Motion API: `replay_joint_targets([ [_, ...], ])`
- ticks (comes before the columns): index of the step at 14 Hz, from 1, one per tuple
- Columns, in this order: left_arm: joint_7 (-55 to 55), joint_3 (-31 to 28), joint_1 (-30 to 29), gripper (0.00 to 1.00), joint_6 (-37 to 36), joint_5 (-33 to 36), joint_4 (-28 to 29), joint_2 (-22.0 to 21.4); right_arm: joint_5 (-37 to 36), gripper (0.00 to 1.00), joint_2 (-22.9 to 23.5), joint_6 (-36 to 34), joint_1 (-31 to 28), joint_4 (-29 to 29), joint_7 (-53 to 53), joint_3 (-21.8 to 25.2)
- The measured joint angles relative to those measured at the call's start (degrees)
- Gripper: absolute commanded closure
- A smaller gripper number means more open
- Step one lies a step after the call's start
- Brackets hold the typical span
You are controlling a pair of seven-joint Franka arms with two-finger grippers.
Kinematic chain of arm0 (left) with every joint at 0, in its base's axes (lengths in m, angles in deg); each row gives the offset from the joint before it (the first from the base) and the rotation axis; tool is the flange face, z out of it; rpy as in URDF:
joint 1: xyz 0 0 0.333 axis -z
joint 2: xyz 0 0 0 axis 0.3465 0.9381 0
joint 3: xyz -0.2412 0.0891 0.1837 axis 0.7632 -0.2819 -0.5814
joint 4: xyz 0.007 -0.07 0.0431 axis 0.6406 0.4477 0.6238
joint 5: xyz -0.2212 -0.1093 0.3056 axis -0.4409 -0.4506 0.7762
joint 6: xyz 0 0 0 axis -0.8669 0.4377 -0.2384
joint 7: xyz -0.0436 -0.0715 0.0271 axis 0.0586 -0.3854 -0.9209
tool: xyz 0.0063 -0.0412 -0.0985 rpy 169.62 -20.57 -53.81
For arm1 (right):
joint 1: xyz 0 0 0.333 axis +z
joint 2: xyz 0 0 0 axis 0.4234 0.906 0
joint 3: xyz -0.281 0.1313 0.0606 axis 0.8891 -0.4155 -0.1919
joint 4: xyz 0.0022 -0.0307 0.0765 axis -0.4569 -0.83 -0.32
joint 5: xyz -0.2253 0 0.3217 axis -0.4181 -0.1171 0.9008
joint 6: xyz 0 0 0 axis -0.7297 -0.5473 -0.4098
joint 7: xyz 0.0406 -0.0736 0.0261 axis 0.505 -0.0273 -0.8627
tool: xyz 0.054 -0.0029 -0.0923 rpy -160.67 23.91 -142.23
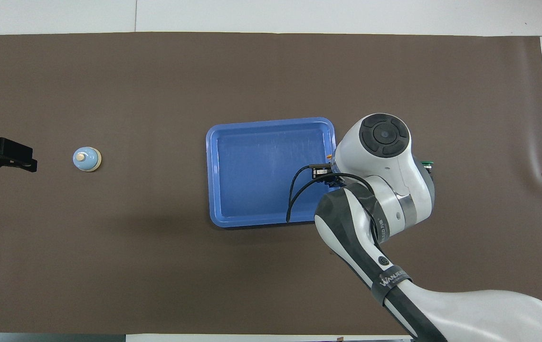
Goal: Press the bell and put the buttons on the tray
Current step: 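Carry the yellow button into the blue tray and release it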
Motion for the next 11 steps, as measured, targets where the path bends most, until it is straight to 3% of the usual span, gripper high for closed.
replay_joint_targets([
  [7,0.0,-0.1,0.0,0.0,0.0,0.0,0.0,0.0,0.1,0.83,3.3,4.7,3.5,-0.3,4.1,0.0],
  [10,0.0,-0.1,0.0,0.0,0.0,0.0,0.0,0.0,0.2,0.54,3.5,7.0,3.7,-1.8,4.3,0.0],
  [11,0.0,-0.1,0.0,0.0,0.0,0.0,0.0,0.0,0.2,0.28,3.5,7.9,3.7,-2.5,4.4,0.0],
])
